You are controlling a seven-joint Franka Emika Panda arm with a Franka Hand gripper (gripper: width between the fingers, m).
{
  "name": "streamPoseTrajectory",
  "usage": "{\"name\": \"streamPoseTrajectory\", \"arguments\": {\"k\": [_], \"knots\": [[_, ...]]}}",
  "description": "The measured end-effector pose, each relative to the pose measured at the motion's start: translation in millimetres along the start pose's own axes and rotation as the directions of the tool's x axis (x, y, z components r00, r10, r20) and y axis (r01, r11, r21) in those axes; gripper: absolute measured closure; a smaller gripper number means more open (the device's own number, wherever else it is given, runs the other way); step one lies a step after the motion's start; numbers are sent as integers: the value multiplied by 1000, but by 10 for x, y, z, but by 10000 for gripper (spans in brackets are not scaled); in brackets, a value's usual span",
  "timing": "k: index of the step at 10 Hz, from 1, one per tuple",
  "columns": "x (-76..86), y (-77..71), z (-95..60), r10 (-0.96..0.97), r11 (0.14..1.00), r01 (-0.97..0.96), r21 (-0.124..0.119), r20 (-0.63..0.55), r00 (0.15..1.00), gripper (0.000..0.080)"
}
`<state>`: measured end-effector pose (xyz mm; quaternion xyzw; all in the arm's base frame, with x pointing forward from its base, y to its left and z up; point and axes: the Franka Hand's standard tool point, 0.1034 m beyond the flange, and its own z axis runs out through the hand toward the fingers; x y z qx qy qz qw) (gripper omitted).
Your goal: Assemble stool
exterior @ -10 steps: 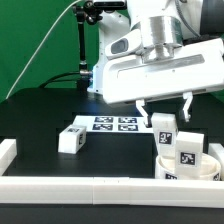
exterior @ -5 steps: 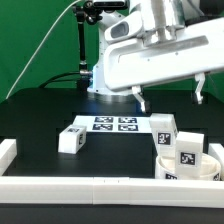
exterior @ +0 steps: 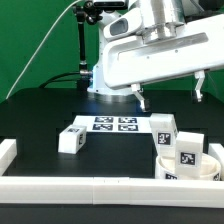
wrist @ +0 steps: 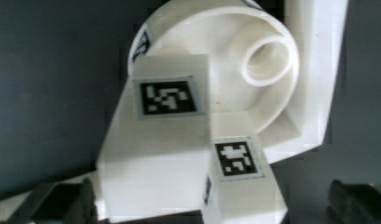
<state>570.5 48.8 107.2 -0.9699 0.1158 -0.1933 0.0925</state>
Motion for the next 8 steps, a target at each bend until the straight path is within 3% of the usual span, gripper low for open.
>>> {"name": "streamPoseTrajectory", "arguments": {"k": [1,2,4,6,8], "knots": [[-10,12,9,-14,1000,14,-1,6,1000,150],[-82,8,40,-23,1000,21,18,109,994,150],[-74,-27,34,-12,999,0,47,238,971,150],[-47,-37,38,-66,997,53,61,250,966,150],[-11,-56,65,-241,971,229,75,235,942,150]]}}
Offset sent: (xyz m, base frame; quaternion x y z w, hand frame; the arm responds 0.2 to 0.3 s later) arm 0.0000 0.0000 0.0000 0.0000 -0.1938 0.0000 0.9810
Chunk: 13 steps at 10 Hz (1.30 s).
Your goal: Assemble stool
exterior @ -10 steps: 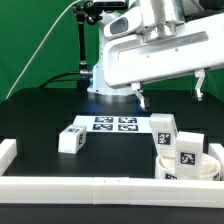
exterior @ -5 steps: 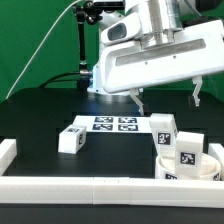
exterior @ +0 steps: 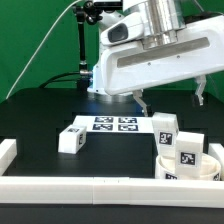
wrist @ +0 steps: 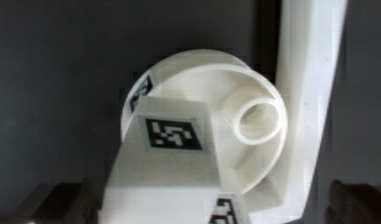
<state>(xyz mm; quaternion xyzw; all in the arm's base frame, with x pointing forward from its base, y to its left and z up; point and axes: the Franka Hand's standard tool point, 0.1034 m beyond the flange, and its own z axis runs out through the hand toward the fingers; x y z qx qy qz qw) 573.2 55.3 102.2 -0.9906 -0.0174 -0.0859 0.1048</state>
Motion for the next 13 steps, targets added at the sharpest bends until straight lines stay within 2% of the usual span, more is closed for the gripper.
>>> {"name": "streamPoseTrajectory", "arguments": {"k": [1,6,8,10,13], "knots": [[36,17,-20,-142,990,142,-14,-1,990,150],[27,59,-9,-451,892,451,-18,9,893,150],[37,47,50,-693,720,694,-30,40,720,150],[102,37,35,-723,688,725,-37,43,689,150],[93,71,107,-731,680,733,-29,46,680,150]]}}
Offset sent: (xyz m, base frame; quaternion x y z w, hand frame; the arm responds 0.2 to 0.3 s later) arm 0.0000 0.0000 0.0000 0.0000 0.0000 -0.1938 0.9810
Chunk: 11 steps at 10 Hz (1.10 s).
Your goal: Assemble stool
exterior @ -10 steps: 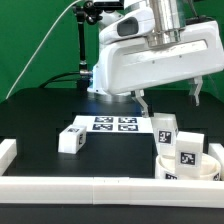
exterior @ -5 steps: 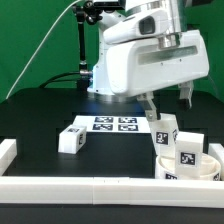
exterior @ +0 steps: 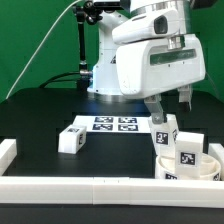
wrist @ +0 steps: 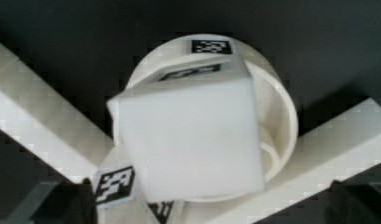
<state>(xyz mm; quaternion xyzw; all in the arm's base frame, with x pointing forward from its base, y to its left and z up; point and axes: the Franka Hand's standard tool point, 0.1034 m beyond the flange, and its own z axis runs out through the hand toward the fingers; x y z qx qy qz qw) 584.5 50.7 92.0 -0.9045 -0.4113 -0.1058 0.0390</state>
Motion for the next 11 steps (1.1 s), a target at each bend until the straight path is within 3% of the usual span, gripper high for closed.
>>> {"name": "streamPoseTrajectory", "arguments": {"k": [2,3,4,8,9,10,11], "knots": [[-57,1,78,9,1000,-9,6,4,1000,180],[-59,-3,85,9,1000,-9,8,4,1000,353],[-59,-4,85,10,1000,-10,8,4,1000,463],[-60,-3,86,77,997,-77,8,4,997,463],[-70,13,93,237,971,-237,13,-12,971,463],[-87,25,95,402,915,-402,30,-24,915,463],[-105,60,89,626,779,-624,61,-44,778,462]]}}
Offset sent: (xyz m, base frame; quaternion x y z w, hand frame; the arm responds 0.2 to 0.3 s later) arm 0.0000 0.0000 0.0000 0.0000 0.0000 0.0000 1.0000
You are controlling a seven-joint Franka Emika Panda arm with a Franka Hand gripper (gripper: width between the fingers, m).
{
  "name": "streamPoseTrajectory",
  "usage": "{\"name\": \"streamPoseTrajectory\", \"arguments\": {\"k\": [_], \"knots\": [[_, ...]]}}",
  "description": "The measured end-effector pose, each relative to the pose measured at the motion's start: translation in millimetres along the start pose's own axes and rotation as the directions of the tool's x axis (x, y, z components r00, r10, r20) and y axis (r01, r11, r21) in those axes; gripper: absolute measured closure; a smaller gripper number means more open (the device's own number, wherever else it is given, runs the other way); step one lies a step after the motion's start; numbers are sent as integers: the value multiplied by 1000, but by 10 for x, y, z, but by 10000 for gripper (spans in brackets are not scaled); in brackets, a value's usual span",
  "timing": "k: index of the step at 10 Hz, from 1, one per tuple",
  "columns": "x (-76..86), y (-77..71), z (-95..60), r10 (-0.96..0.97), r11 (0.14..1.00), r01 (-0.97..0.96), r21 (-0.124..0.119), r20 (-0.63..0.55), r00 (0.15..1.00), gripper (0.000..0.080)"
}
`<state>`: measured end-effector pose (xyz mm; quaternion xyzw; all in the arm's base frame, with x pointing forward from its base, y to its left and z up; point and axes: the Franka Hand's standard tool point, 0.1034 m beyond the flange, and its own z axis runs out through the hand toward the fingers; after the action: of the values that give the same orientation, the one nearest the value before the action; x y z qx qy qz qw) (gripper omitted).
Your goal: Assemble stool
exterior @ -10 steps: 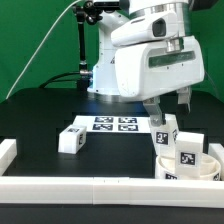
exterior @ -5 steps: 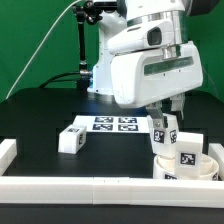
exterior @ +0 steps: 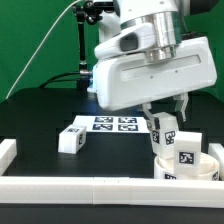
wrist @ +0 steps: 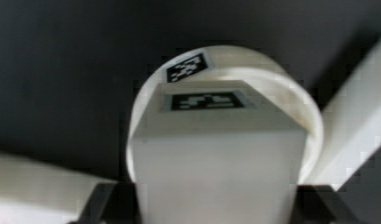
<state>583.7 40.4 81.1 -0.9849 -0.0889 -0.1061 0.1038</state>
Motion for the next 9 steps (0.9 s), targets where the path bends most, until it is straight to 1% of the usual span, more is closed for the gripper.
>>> {"name": "streamPoseTrajectory", "arguments": {"k": [3,6,7,8,9], "knots": [[24,-5,-4,186,983,-186,0,-13,983,462],[26,-8,-6,356,934,-356,2,-14,934,462],[19,-25,-2,475,880,-475,9,-26,879,462],[19,-107,15,600,800,-599,15,-34,800,462],[-1,-158,24,685,728,-685,13,-39,727,461]]}}
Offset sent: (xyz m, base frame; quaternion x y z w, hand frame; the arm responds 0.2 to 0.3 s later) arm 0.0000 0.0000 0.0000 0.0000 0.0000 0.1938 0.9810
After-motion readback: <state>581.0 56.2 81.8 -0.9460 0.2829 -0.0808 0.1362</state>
